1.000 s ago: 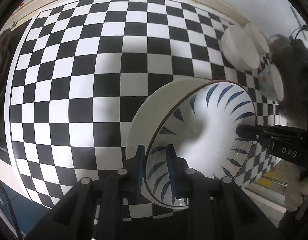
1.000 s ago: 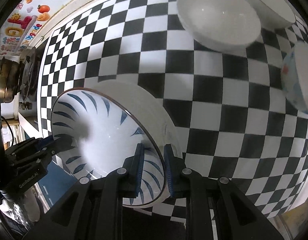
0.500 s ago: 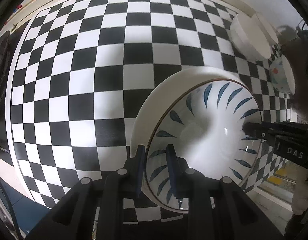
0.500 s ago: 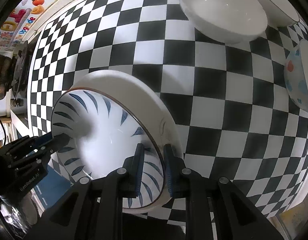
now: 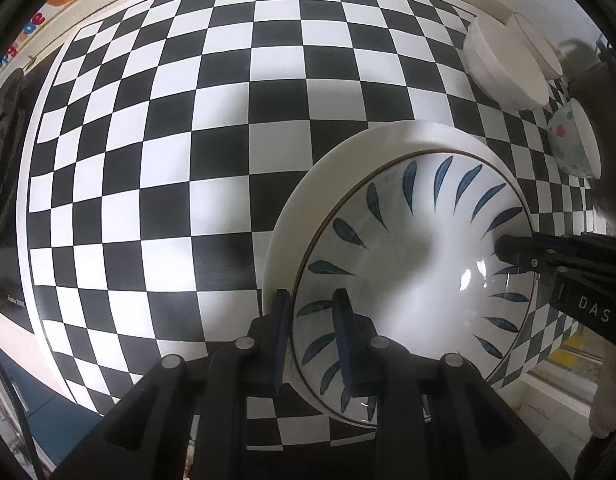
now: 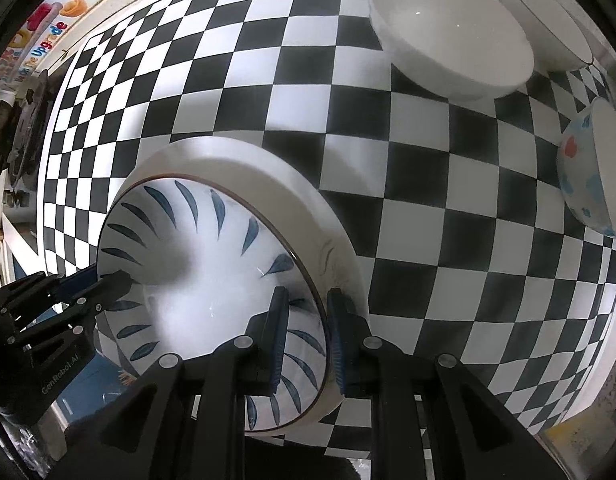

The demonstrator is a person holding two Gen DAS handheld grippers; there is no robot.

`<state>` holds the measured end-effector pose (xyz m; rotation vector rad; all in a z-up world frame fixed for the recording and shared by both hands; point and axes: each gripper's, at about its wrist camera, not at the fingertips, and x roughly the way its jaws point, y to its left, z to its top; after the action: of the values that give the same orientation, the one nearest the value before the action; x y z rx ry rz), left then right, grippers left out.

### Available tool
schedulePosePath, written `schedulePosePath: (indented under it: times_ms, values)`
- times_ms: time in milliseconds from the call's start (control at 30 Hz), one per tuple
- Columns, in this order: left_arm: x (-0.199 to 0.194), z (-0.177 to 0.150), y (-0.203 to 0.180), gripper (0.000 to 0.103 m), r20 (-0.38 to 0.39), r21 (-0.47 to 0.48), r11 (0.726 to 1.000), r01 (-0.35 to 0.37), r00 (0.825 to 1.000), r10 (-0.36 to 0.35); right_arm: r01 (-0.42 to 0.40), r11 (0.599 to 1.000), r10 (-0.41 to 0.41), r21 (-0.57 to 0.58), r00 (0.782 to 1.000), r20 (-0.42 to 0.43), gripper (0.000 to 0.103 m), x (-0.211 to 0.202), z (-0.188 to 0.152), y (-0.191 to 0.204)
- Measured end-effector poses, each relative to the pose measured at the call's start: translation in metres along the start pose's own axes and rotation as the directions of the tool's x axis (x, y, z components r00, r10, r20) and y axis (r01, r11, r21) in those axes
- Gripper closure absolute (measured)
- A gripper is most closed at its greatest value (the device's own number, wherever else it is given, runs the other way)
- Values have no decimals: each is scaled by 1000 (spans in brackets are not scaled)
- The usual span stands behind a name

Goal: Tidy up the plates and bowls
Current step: 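Lower the blue-leaf plate onto the grey-floral plate, then open both grippers and raise them away from the stack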

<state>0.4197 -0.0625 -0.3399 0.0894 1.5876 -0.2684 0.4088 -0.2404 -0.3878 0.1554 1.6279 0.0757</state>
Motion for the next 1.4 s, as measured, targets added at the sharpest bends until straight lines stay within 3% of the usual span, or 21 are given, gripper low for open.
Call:
schedulePosePath:
  times_ms: [900,1133,1400]
  values:
    - [-6,0,4,83,-24,-22,1000,15,1000,-15,22,999,-22,37,1000,0,81,-10,3,-4]
    - [-41,-10,-3,83,36,-18,1000,-10,999,10,52,997,-55,55,998,44,81,-35,-16,-4]
    - [-104,-32,-13,83,136,-35,999,-41,990,46,55,998,-60,37,987,150,81,-95,-63,12]
